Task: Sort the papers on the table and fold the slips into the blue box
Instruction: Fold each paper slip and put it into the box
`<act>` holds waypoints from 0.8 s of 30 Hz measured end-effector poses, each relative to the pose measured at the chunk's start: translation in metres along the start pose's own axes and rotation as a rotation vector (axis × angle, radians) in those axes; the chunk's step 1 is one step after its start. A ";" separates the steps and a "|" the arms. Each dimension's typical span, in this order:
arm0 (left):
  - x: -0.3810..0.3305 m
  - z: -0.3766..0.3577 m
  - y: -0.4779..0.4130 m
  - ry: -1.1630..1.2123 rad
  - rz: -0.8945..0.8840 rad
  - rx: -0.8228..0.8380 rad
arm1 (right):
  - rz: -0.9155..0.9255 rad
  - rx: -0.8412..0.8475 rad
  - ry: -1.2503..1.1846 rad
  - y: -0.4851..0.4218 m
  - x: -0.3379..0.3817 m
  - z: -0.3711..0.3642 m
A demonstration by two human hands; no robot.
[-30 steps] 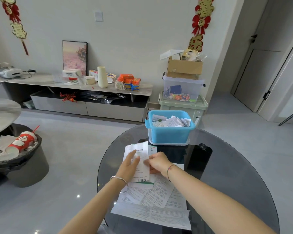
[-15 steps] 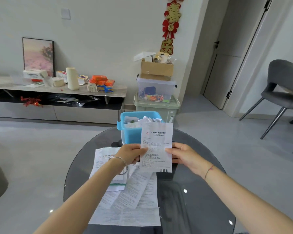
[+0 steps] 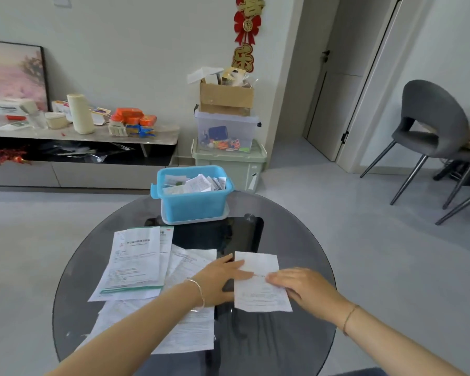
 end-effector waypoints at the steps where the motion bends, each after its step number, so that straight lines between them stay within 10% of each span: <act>1: 0.001 -0.005 0.000 -0.114 0.003 0.066 | 0.006 0.001 0.013 0.004 -0.003 -0.003; 8: 0.005 0.005 -0.005 -0.357 -0.101 0.067 | -0.046 0.152 -0.010 0.007 -0.001 -0.002; 15: -0.001 0.013 -0.006 -0.118 0.166 -0.160 | -0.387 0.028 -0.556 -0.009 0.001 -0.003; 24: 0.008 0.008 -0.027 -0.082 0.451 -0.157 | -0.632 -0.025 -0.680 -0.032 0.001 -0.014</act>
Point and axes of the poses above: each hand's wrist, its own y-axis away from the middle knuckle, its own z-axis out of the back of the hand, x = y × z, the point moved 3 cm from there along -y, towards the middle knuckle, and after that the axes turned 9 degrees about -z, right-handed, at the moved point
